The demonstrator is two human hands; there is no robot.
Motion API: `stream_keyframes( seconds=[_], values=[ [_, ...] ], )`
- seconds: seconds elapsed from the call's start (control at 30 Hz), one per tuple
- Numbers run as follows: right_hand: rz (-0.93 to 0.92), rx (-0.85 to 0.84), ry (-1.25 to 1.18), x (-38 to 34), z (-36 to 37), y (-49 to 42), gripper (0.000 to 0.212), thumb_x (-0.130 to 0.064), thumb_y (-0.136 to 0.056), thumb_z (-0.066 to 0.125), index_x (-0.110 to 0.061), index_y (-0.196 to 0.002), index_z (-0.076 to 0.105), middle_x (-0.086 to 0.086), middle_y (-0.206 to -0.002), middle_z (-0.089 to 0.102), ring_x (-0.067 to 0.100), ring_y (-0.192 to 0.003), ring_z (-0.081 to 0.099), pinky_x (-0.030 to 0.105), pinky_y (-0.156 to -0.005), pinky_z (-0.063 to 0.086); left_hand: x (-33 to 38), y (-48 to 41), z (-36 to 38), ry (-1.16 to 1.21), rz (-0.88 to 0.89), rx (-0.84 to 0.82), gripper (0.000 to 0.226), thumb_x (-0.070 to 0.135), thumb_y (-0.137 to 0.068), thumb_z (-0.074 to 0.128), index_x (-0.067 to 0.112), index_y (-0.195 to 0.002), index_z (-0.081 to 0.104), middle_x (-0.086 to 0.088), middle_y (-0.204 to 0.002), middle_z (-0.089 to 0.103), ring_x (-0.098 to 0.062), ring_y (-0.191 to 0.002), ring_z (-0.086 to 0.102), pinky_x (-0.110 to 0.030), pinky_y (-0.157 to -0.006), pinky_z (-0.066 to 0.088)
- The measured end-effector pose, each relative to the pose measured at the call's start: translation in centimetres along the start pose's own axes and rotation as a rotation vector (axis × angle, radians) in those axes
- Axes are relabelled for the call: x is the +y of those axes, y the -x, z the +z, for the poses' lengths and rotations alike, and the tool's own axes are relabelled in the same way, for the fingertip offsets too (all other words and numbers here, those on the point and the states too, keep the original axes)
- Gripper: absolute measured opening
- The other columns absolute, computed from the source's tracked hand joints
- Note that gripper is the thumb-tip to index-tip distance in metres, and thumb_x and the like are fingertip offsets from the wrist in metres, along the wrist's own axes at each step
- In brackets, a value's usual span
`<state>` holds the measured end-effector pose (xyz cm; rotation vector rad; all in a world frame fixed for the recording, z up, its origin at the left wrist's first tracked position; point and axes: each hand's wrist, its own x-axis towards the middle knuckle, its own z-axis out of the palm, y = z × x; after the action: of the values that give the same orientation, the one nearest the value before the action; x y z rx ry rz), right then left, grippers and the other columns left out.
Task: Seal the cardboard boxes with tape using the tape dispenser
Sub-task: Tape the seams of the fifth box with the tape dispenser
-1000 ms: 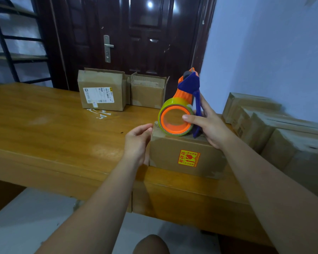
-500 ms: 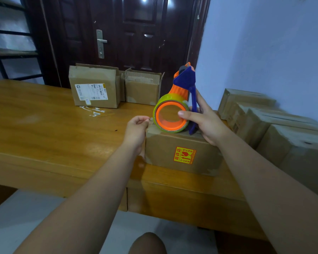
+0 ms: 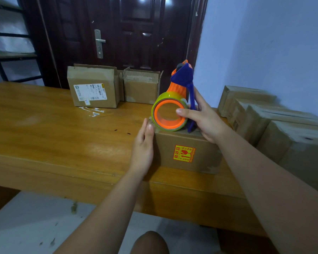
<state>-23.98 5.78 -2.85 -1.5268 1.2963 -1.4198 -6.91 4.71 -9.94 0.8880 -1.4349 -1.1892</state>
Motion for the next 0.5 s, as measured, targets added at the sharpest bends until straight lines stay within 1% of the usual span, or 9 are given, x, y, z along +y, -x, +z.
stream_keyframes(
  seconds=[0.07,0.13,0.2,0.27,0.33,0.4,0.5],
  values=[
    [0.0,0.001,0.002,0.1,0.1,0.0,0.097,-0.029,-0.07,0.081,-0.038,-0.148,0.025,0.004,-0.133,0.053,0.022,-0.12,0.056,0.038,-0.096,0.051,-0.2,0.1,-0.4,-0.124,0.022,0.026,0.072,0.061,-0.085,0.029,0.022,-0.145,0.036,0.006,-0.147,0.04,-0.004,-0.133,0.032,-0.021,-0.105,0.026],
    [-0.001,0.003,0.007,0.1,0.1,0.1,0.097,-0.031,-0.069,0.08,-0.038,-0.148,0.025,0.004,-0.133,0.053,0.022,-0.12,0.056,0.041,-0.097,0.051,0.2,-0.1,-0.9,-0.292,0.074,0.077,0.071,0.062,-0.086,0.033,0.018,-0.141,0.043,0.001,-0.147,0.042,-0.011,-0.136,0.034,-0.032,-0.112,0.028],
    [0.005,0.018,0.015,0.2,0.2,0.1,0.098,-0.033,-0.068,0.081,-0.039,-0.148,0.025,0.004,-0.133,0.053,0.023,-0.119,0.056,0.045,-0.098,0.05,1.1,-0.4,-1.0,-0.413,0.15,0.097,0.063,0.05,-0.092,0.046,0.018,-0.145,0.036,0.002,-0.152,0.033,-0.012,-0.141,0.026,-0.034,-0.115,0.024],
    [0.007,0.025,0.021,0.1,0.2,0.1,0.098,-0.033,-0.067,0.08,-0.039,-0.148,0.025,0.003,-0.133,0.053,0.023,-0.119,0.056,0.046,-0.098,0.05,1.9,-0.7,-0.7,-0.545,0.223,0.041,0.064,0.042,-0.092,0.053,0.022,-0.147,0.029,0.003,-0.154,0.027,-0.011,-0.143,0.018,-0.032,-0.115,0.02],
    [0.002,0.021,0.019,0.0,0.1,0.2,0.1,-0.034,-0.066,0.081,-0.04,-0.148,0.024,0.003,-0.134,0.053,0.023,-0.119,0.056,0.046,-0.098,0.049,2.2,-0.9,-0.4,-0.63,0.25,-0.01,0.059,0.042,-0.093,0.051,0.023,-0.145,0.033,0.0,-0.154,0.028,-0.013,-0.143,0.017,-0.029,-0.113,0.019],
    [-0.01,0.02,0.026,-0.3,0.3,0.4,0.099,-0.034,-0.066,0.08,-0.041,-0.148,0.023,0.001,-0.136,0.052,0.021,-0.121,0.055,0.046,-0.099,0.049,1.9,-0.9,-0.3,-0.663,0.257,-0.025,0.054,0.045,-0.094,0.046,0.023,-0.143,0.036,-0.004,-0.152,0.033,-0.016,-0.143,0.021,-0.028,-0.111,0.021],
    [-0.046,0.027,0.072,-0.7,0.6,0.7,0.095,-0.034,-0.069,0.074,-0.043,-0.147,0.02,-0.005,-0.141,0.047,0.018,-0.124,0.053,0.041,-0.099,0.049,1.3,-1.1,-0.3,-0.724,0.289,-0.014,0.05,0.044,-0.096,0.041,0.02,-0.14,0.041,-0.007,-0.148,0.039,-0.018,-0.141,0.025,-0.032,-0.112,0.024]
  ],
)
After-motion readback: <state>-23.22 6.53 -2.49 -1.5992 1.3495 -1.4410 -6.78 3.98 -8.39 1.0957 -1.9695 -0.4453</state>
